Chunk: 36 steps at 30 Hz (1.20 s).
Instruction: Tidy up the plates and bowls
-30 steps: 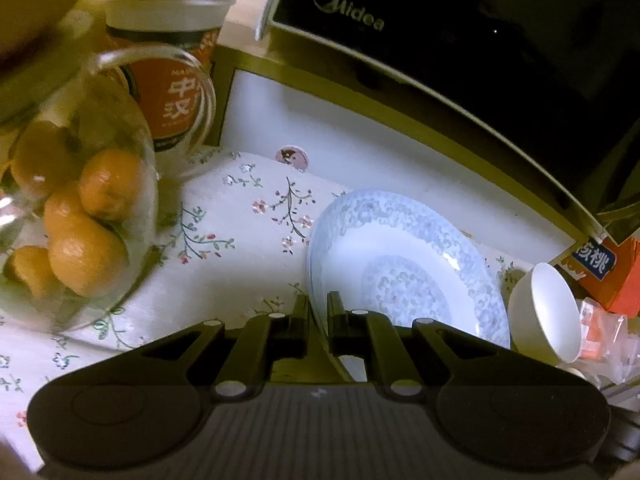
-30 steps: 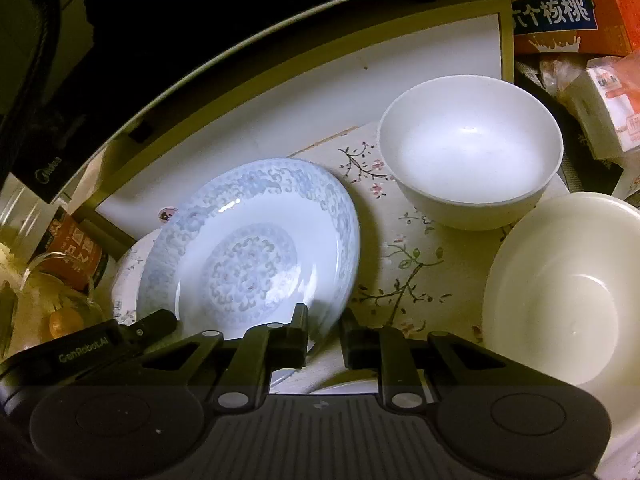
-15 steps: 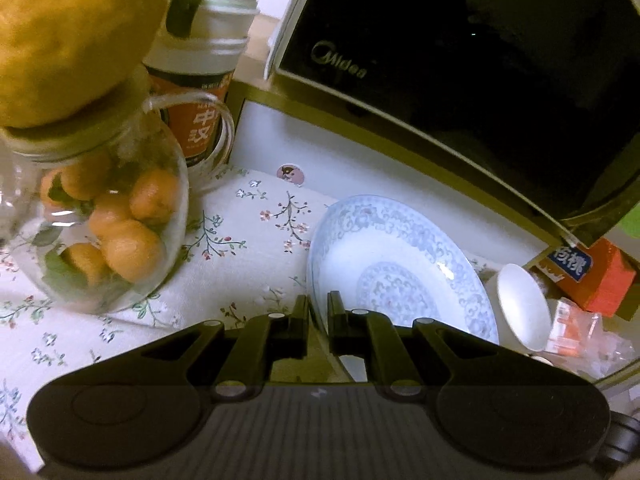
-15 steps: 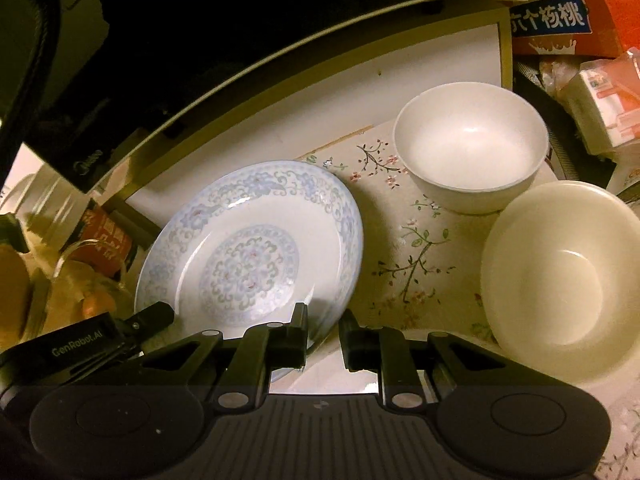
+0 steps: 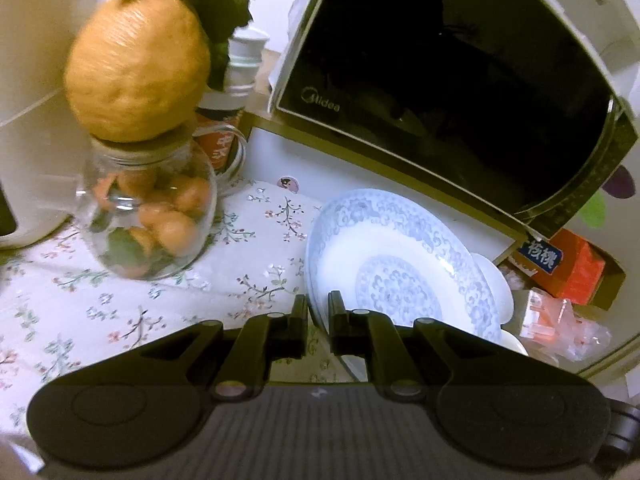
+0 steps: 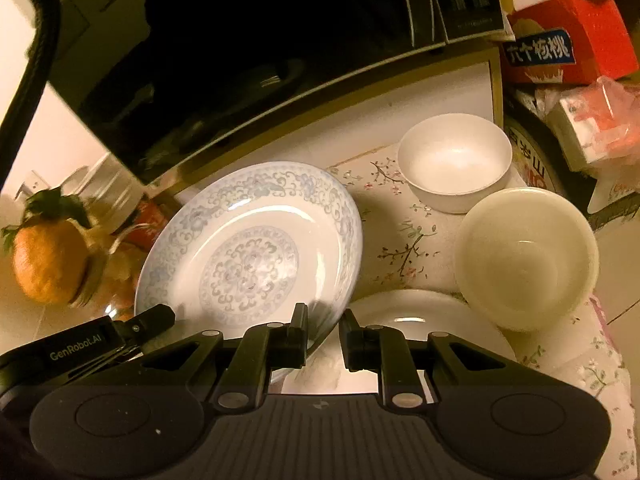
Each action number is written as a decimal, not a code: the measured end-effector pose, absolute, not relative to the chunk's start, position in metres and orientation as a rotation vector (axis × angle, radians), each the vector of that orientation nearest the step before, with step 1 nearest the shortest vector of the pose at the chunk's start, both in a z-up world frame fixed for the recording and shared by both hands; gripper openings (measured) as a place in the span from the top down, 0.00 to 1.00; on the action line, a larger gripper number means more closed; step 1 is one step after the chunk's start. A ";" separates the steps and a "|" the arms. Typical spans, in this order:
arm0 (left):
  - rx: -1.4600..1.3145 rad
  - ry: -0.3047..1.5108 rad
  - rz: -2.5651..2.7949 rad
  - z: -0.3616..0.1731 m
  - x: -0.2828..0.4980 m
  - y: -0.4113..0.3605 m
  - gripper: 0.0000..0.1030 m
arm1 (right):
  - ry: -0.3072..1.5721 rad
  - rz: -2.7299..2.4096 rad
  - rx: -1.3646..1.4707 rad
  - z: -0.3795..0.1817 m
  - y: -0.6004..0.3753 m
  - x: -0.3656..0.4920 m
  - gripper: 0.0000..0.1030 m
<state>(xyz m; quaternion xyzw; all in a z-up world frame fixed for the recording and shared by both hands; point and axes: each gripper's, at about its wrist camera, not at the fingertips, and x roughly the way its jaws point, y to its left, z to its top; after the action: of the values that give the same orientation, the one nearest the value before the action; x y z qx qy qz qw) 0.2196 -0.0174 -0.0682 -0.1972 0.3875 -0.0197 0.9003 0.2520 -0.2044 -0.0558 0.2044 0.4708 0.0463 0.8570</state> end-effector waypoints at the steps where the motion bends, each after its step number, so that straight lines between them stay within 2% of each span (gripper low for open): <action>1: -0.406 0.797 -0.040 -0.065 0.215 -0.017 0.92 | 0.983 0.103 0.427 -0.053 -0.205 0.248 0.83; 22: -0.452 0.670 0.033 -0.021 0.087 0.011 0.92 | 0.821 0.276 0.288 0.007 -0.191 0.164 0.82; 36: -0.486 0.664 0.168 -0.036 0.005 0.073 0.92 | 0.914 0.451 0.219 -0.020 -0.126 0.119 0.81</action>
<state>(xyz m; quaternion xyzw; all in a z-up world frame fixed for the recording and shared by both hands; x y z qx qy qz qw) 0.0053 0.0733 -0.0355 -0.2361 0.3224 0.0817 0.9130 0.1186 -0.1260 -0.0203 0.1046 0.4364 0.2154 0.8673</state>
